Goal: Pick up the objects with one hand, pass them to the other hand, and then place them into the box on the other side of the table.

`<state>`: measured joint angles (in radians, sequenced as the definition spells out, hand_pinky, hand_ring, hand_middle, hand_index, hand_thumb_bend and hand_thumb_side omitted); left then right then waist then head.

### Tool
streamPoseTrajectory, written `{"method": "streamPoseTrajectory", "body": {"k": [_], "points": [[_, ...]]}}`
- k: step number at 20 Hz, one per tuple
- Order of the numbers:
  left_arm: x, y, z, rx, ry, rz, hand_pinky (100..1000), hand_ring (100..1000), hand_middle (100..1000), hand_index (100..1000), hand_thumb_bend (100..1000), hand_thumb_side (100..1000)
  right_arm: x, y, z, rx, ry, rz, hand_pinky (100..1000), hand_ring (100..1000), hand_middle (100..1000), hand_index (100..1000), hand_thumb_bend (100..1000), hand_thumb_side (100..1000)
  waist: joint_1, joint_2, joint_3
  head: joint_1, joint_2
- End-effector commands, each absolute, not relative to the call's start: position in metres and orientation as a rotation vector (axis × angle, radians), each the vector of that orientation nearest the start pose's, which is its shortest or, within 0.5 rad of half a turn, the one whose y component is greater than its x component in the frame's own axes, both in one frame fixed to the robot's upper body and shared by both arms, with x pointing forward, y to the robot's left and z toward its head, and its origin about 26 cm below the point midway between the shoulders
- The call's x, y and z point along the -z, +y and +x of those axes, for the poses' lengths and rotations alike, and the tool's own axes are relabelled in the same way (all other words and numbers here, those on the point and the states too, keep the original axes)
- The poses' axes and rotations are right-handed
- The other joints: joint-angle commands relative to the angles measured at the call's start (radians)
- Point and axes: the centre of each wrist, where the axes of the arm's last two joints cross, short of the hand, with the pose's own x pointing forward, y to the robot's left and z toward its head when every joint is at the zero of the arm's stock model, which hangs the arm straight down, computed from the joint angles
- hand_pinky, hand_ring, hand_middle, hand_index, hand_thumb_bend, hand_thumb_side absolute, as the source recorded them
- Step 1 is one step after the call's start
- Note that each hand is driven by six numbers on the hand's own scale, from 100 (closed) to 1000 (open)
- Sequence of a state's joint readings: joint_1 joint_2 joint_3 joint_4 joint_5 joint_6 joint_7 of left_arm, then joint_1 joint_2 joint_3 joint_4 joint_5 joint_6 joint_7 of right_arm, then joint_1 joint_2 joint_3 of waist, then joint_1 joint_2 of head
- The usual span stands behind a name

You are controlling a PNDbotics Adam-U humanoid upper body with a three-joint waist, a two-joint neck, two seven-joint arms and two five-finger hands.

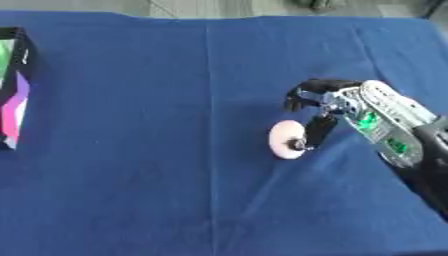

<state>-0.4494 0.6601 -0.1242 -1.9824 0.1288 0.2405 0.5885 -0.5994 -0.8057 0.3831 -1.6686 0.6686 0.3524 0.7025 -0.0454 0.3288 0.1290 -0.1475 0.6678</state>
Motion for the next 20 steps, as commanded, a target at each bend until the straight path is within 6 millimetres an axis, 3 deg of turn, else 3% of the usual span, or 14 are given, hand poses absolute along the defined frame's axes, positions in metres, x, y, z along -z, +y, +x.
{"method": "streamPoseTrajectory", "body": {"k": [1,7,14,20], "points": [[-0.266,0.268,0.303,0.046,-2.262,0.611,732,734,746,885,169,855,-0.227,-0.282,0.362,-1.473,-1.061,-0.851,851,769,601,675,269,100,0.003,-0.015,0.000,-0.003,0.006],[-0.267,0.269,0.303,0.040,-2.261,0.625,730,733,742,882,163,849,-0.238,-0.280,0.357,-1.381,-1.142,-0.805,836,720,524,594,136,105,0.003,-0.020,-0.003,-0.002,0.011],[-0.267,0.271,0.302,0.042,-2.258,0.642,728,730,743,878,156,844,-0.268,-0.272,0.342,-1.315,-1.291,-0.809,836,688,503,600,100,100,0.007,-0.026,-0.011,0.004,0.009],[-0.273,0.273,0.302,0.071,-2.259,0.669,724,732,740,877,146,841,-0.306,-0.244,0.307,-1.153,-1.651,-0.888,840,616,463,616,100,100,0.019,-0.027,-0.022,0.010,0.004]]}}
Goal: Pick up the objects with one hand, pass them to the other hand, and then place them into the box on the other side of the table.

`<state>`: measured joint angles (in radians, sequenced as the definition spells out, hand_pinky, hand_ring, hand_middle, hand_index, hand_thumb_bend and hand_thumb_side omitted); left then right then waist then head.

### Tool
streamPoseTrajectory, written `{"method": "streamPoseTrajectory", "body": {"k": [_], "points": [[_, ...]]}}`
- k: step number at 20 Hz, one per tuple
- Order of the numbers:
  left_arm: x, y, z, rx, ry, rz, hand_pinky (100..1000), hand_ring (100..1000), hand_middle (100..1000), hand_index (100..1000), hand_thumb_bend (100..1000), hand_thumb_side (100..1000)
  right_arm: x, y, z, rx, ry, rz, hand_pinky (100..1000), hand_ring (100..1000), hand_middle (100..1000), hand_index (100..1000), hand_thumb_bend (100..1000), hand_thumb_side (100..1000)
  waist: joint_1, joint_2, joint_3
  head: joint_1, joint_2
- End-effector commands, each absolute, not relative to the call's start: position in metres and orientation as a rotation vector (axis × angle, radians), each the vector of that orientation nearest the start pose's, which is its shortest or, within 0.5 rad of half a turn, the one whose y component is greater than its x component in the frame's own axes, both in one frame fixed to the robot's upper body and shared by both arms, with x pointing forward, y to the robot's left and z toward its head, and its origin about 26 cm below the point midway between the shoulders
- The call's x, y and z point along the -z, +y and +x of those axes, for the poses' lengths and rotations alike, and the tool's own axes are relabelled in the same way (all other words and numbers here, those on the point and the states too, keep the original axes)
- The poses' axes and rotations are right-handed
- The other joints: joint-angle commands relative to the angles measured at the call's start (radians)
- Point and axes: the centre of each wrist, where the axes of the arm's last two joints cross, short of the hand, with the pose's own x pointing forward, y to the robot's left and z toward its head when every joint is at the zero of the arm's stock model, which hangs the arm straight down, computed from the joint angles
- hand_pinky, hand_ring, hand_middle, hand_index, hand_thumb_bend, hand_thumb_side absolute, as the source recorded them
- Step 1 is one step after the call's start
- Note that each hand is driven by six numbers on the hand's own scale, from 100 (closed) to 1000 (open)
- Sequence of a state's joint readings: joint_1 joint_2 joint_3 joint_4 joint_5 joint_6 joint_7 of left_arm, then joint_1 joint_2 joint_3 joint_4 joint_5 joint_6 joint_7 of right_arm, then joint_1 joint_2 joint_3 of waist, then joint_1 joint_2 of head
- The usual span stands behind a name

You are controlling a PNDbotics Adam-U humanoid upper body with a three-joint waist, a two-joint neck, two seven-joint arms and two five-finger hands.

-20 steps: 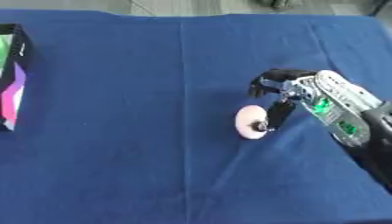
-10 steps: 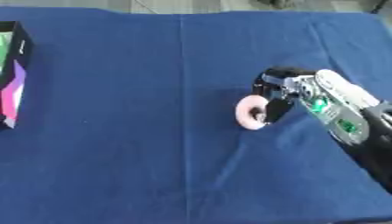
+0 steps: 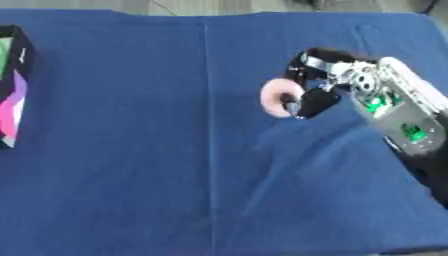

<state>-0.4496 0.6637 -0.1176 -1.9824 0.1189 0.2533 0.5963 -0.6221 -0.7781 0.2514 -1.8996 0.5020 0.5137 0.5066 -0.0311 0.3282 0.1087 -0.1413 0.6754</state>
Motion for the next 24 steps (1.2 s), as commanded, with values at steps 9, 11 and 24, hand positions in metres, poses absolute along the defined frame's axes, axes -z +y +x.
{"method": "streamPoseTrajectory", "body": {"k": [9,11,24], "points": [[-0.314,0.266,0.299,0.305,-2.227,0.728,717,707,725,870,102,843,-0.276,-0.173,0.302,-0.840,-2.085,-0.804,839,547,424,613,100,100,0.030,-0.036,-0.002,0.002,-0.008],[-0.324,0.262,0.298,0.423,-2.180,0.730,729,715,730,874,100,853,-0.268,-0.156,0.300,-0.799,-2.119,-0.793,835,542,421,612,100,100,0.035,-0.037,0.002,0.004,-0.012],[-0.347,0.224,0.293,1.189,-1.734,0.633,805,781,777,913,238,669,-0.231,-0.084,0.317,-0.753,-2.234,-0.714,835,532,415,611,100,100,0.046,-0.022,0.052,0.064,-0.040]]}}
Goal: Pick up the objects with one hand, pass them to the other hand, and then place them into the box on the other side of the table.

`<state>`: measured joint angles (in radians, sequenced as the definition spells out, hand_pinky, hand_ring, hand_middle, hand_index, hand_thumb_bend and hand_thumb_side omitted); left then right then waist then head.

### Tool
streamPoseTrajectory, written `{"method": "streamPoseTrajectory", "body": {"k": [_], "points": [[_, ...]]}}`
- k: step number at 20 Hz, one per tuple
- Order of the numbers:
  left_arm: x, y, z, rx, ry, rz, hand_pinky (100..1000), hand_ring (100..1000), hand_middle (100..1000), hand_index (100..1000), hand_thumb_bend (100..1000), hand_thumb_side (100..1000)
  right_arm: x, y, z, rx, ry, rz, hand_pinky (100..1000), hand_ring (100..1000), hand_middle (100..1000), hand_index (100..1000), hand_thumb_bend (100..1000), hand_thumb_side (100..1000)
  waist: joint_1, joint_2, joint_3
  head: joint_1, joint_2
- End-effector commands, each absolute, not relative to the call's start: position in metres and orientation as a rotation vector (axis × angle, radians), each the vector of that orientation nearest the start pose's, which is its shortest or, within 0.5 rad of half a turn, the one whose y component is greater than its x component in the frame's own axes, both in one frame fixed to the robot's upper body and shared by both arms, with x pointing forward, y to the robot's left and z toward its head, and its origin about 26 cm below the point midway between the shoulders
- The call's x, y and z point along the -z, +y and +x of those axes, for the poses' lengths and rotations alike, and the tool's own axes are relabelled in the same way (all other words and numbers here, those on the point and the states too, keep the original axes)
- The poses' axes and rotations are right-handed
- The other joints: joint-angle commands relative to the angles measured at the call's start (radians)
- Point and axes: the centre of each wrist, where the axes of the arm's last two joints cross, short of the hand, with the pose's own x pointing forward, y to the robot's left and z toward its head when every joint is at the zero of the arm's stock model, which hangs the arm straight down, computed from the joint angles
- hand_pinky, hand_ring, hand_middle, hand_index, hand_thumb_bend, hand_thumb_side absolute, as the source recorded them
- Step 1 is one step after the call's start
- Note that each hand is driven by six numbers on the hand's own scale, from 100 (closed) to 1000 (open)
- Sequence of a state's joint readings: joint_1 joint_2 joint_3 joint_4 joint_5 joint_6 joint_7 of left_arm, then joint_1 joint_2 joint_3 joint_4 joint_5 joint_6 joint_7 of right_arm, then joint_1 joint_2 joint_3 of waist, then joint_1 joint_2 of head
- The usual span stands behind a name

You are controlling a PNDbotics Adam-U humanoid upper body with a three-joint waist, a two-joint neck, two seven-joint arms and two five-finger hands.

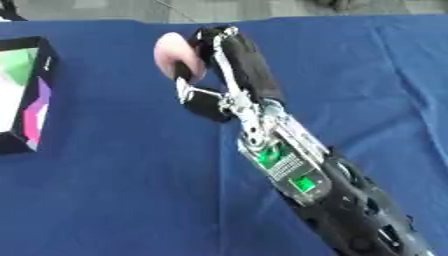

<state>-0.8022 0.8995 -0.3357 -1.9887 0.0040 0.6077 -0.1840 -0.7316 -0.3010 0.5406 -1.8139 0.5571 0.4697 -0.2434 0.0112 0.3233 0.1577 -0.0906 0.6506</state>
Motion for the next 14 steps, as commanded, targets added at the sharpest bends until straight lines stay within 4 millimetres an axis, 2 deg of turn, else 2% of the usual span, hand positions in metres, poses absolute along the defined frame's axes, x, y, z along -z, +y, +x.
{"method": "streamPoseTrajectory", "body": {"k": [1,2,4,14], "points": [[-0.347,0.221,0.293,1.228,-1.705,0.622,806,781,777,918,251,652,-0.229,-0.082,0.317,-0.749,-2.247,-0.709,835,532,415,611,100,100,0.004,-0.017,0.004,0.016,-0.016],[-0.346,0.218,0.293,1.268,-1.674,0.614,817,791,783,928,304,585,-0.228,-0.080,0.317,-0.747,-2.260,-0.703,834,531,415,611,100,100,0.003,-0.017,0.003,0.016,-0.015],[-0.344,0.210,0.292,1.342,-1.622,0.625,837,805,792,933,368,509,-0.226,-0.077,0.315,-0.746,-2.285,-0.691,833,532,417,611,100,100,0.002,-0.019,0.000,0.016,-0.012],[-0.338,0.167,0.288,1.619,-1.522,0.777,863,830,800,937,522,330,-0.224,-0.065,0.299,-0.895,-2.388,-0.597,833,545,425,611,100,100,0.004,-0.031,-0.004,-0.003,0.005]]}}
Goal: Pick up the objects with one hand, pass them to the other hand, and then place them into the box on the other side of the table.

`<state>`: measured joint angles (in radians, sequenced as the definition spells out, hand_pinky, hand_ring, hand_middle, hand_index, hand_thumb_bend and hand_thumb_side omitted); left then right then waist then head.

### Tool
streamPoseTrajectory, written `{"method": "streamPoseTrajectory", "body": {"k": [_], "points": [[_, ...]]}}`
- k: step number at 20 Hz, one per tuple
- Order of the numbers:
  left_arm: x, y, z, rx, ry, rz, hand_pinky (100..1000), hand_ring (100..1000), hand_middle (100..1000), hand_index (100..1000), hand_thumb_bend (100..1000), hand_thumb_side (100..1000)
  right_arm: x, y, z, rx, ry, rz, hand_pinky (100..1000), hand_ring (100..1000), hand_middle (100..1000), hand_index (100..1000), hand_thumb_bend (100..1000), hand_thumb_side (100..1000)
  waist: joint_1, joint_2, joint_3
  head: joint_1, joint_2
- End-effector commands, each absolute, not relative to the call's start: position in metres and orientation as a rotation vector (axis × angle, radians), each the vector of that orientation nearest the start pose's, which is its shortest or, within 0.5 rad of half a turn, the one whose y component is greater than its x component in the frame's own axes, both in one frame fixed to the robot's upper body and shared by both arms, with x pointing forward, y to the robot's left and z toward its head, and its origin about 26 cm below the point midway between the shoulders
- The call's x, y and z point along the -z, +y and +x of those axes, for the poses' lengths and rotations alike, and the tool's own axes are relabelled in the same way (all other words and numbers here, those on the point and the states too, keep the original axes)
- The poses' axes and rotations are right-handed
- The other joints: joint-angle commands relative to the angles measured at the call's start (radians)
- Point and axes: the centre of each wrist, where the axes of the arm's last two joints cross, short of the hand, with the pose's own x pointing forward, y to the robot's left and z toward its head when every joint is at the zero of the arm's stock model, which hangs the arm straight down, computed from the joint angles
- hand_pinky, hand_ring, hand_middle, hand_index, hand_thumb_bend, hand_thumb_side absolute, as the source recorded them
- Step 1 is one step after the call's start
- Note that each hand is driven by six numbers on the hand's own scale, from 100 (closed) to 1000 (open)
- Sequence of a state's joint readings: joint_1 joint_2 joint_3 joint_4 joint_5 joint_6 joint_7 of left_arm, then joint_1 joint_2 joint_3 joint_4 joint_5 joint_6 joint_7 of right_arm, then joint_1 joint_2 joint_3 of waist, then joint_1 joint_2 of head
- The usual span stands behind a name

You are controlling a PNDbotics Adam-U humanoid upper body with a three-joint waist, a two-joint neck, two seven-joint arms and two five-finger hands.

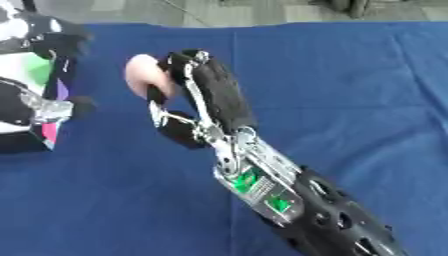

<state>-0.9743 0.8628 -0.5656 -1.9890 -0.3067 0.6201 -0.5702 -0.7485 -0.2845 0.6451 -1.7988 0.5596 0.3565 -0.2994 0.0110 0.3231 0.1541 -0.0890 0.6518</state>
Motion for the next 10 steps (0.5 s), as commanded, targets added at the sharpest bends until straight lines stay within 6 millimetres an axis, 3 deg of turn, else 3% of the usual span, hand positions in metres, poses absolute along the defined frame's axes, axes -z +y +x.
{"method": "streamPoseTrajectory", "body": {"k": [1,4,10], "points": [[-0.337,0.165,0.288,1.636,-1.516,0.797,865,832,802,935,528,308,-0.225,-0.065,0.298,-0.907,-2.394,-0.591,833,545,425,611,100,100,0.004,-0.031,0.000,-0.006,0.004],[-0.336,0.160,0.287,1.662,-1.523,0.876,868,836,803,935,563,259,-0.226,-0.064,0.294,-0.929,-2.406,-0.575,833,545,425,610,100,100,0.003,-0.030,0.001,-0.007,0.003],[-0.331,0.150,0.286,1.717,-1.532,0.981,868,839,804,943,545,228,-0.230,-0.063,0.286,-0.968,-2.456,-0.553,834,548,429,608,100,100,0.000,-0.030,0.002,-0.009,0.004]]}}
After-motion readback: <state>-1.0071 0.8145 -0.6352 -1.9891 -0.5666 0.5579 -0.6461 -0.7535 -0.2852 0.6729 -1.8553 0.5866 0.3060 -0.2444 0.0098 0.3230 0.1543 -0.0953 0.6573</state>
